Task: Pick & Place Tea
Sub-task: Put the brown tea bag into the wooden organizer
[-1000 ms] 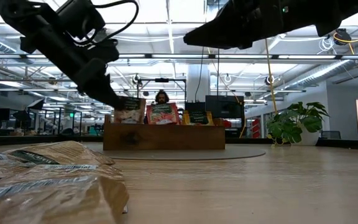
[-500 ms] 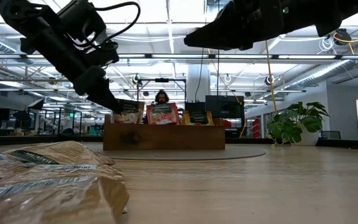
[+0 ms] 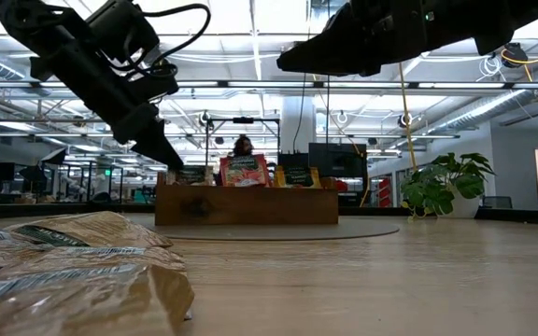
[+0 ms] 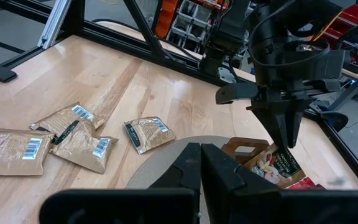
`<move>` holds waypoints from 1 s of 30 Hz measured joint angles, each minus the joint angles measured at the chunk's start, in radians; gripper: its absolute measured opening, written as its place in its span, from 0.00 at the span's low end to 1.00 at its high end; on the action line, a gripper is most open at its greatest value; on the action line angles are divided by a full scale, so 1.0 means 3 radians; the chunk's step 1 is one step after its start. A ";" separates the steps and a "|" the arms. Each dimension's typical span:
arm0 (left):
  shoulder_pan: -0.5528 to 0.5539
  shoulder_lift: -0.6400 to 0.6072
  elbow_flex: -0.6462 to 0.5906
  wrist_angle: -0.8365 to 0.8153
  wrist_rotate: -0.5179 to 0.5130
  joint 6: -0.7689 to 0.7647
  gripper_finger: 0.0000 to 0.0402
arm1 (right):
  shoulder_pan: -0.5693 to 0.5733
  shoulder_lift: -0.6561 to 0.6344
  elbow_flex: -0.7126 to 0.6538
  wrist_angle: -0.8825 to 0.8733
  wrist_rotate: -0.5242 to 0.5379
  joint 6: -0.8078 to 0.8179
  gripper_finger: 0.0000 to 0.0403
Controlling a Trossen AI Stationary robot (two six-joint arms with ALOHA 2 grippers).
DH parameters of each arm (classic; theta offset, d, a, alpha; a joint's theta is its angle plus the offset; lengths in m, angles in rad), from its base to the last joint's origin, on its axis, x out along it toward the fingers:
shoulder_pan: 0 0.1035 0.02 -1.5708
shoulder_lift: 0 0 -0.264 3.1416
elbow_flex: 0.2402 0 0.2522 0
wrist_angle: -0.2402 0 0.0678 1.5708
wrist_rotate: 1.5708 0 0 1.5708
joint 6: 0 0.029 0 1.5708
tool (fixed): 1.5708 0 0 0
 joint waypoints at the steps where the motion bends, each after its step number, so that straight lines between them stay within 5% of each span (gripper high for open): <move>1: 0.0000 0.0000 0.0000 0.0001 -0.0005 0.0000 0.16 | 0.0000 0.0000 0.0000 -0.0001 0.0000 0.0000 0.00; 11: -0.0132 -0.0217 0.0183 -0.0191 -0.0025 0.0089 0.21 | 0.0001 0.0000 -0.0001 -0.0199 -0.0001 0.0089 0.00; 17: -0.0628 -0.0317 0.0728 -0.1237 -0.0026 0.0076 0.21 | 0.0009 0.0000 -0.0058 -0.0327 -0.0084 0.0181 0.00; 23: -0.1359 -0.0039 0.1236 -0.2145 -0.0498 -0.0813 0.21 | -0.0058 0.0125 -0.0425 0.0462 -0.0684 0.0289 0.00; 27: -0.1657 0.0043 0.1472 -0.2480 -0.0700 -0.0938 0.21 | -0.0082 0.0562 -0.0162 0.0525 -0.1145 0.0073 0.10; 30: -0.1774 0.0036 0.1532 -0.2403 -0.0787 -0.0855 0.21 | -0.0107 0.0937 0.0430 -0.0257 -0.1147 -0.0003 0.24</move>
